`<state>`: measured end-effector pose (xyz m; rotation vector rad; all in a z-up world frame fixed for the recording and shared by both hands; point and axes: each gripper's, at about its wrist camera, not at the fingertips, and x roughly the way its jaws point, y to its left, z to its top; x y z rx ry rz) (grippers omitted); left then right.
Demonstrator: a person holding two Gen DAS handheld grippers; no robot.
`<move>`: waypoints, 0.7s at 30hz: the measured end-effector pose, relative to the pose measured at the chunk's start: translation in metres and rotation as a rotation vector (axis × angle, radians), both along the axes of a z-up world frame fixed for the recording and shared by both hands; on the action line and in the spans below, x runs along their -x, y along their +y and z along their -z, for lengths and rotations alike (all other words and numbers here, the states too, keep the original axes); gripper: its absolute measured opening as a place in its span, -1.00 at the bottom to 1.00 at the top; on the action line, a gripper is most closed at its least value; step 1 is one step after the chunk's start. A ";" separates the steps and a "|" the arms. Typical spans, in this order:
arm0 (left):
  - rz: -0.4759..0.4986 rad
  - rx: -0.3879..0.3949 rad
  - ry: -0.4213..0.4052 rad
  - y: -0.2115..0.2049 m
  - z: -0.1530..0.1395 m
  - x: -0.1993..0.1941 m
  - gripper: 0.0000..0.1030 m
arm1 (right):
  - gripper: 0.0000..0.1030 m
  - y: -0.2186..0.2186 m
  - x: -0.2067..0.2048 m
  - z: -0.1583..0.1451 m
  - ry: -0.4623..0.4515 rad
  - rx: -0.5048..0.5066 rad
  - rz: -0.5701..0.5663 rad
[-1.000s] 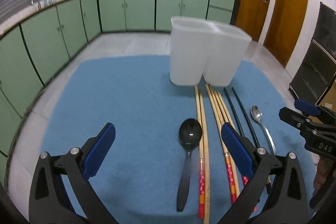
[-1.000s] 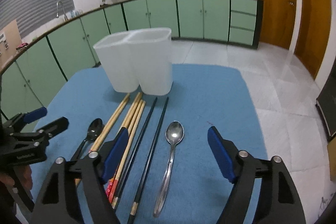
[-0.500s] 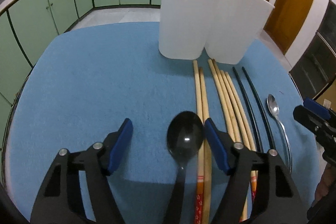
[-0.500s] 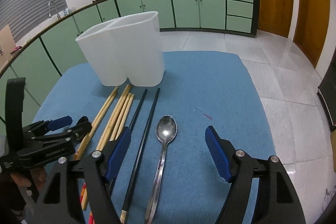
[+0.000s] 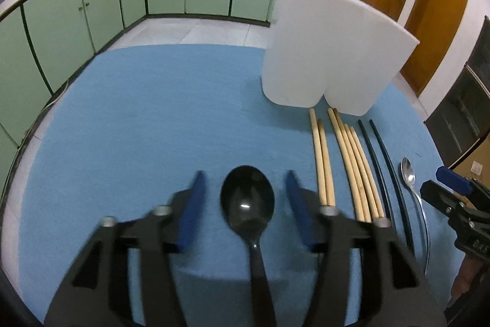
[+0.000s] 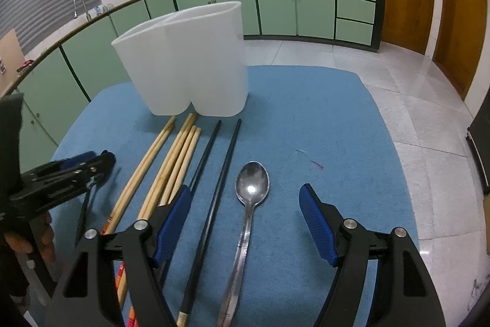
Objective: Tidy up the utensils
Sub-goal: 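Lower the left tool and close it on the black plastic spoon, then lower the right tool and close it on the metal spoon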
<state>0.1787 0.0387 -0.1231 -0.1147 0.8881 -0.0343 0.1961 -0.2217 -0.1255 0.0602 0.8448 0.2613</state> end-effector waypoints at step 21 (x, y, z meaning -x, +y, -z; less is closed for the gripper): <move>0.048 -0.012 0.028 -0.001 0.008 -0.008 -0.14 | -0.05 0.005 -0.034 0.015 0.124 -0.021 -0.010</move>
